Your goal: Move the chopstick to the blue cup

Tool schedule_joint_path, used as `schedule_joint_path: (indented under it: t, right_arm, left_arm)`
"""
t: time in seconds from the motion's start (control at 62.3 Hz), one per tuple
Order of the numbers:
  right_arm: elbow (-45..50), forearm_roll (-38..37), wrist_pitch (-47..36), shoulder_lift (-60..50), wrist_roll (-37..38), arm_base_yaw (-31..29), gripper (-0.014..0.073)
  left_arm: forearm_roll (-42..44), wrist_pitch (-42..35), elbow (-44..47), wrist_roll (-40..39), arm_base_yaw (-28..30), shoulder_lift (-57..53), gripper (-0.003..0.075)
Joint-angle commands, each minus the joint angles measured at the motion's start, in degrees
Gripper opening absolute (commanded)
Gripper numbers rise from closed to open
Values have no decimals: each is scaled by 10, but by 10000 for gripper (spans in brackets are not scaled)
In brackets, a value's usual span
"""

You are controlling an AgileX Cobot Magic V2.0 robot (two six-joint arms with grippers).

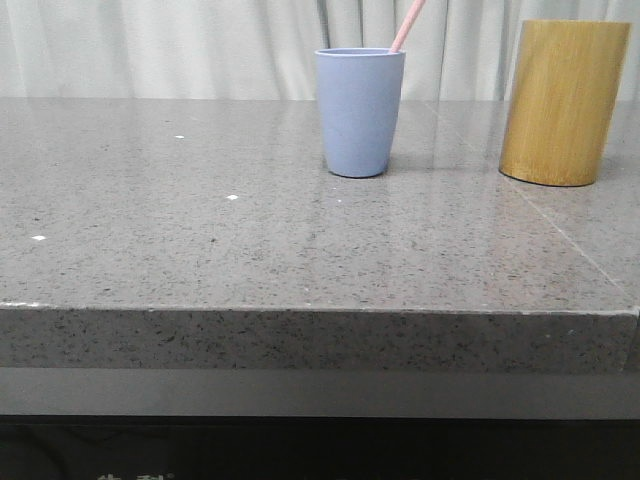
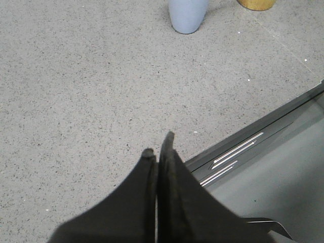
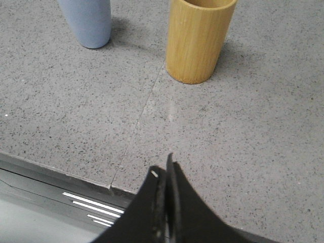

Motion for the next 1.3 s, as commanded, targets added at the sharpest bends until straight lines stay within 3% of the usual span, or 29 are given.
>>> schedule_joint_path:
  t: [0.0,0.128,0.273,0.562,0.706,1.059,1.284]
  right_arm:
    - [-13,-10,-36,1,0,-4,-68]
    - [-13,-10,-36,1,0,-4,-68]
    - [-13,-10,-36,1,0,-4,-68]
    - [-13,-10,-36,1,0,-4,-68]
    - [-13,-10,-36,1,0,-4,-68]
    - [-13,-10,-36,1,0,-4,-68]
    - [-13,-10,-36,1,0,-4,-68]
  left_arm:
    - [-5,-40,-7,0,0,-10,-19]
    - [6,-83,28,0,30,-56,-19]
    - [41,-197,124,0,97,-139,-19]
    - [34,-528,441,13,181,-331,-19]
    - [10,-616,555,13,202,-404,-19]
    - [-28,-752,686,13,234,-456,-19]
    - [-27,-731,683,12,234,-455,-19]
